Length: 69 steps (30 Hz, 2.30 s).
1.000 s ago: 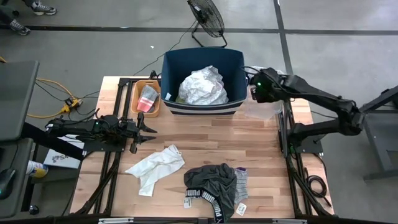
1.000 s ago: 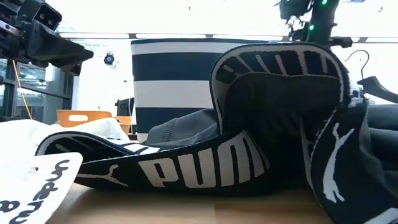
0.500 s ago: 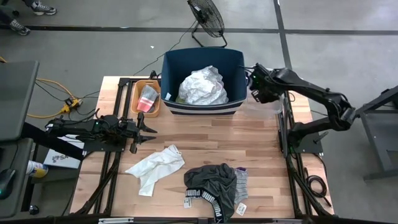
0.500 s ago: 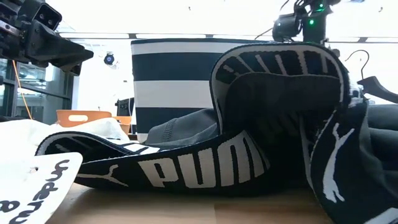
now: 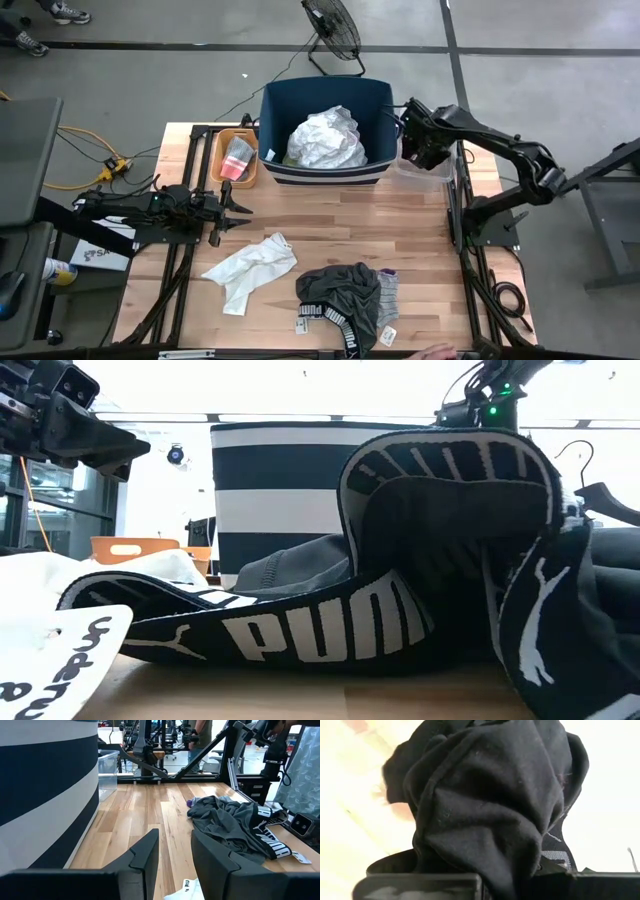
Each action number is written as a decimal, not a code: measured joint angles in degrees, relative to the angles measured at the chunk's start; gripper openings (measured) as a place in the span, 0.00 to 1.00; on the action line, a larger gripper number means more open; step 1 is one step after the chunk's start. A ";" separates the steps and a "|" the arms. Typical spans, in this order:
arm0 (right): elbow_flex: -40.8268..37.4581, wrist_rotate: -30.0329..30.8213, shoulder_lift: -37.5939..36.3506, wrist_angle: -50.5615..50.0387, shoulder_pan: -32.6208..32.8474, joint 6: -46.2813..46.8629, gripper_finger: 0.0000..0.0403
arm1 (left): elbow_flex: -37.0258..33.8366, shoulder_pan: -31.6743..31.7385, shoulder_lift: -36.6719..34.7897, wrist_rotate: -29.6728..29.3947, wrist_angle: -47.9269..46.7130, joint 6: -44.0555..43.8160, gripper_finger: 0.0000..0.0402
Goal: Pick & Place Cloths
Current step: Put the black underwear into the transparent bin, then put the gray violet sock into the yellow bin
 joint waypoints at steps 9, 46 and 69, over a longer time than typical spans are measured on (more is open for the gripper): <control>0.00 0.02 0.24 -0.24 -0.86 -0.09 0.11 | 0.00 0.00 0.00 -0.01 -0.01 0.01 0.28; -0.11 -5.26 -17.26 4.31 8.99 22.76 0.58 | 0.00 -0.02 0.01 0.00 0.01 0.01 0.28; -0.11 -18.56 -22.45 3.17 45.78 23.85 0.58 | 0.00 -0.01 0.00 0.00 -0.01 0.01 0.28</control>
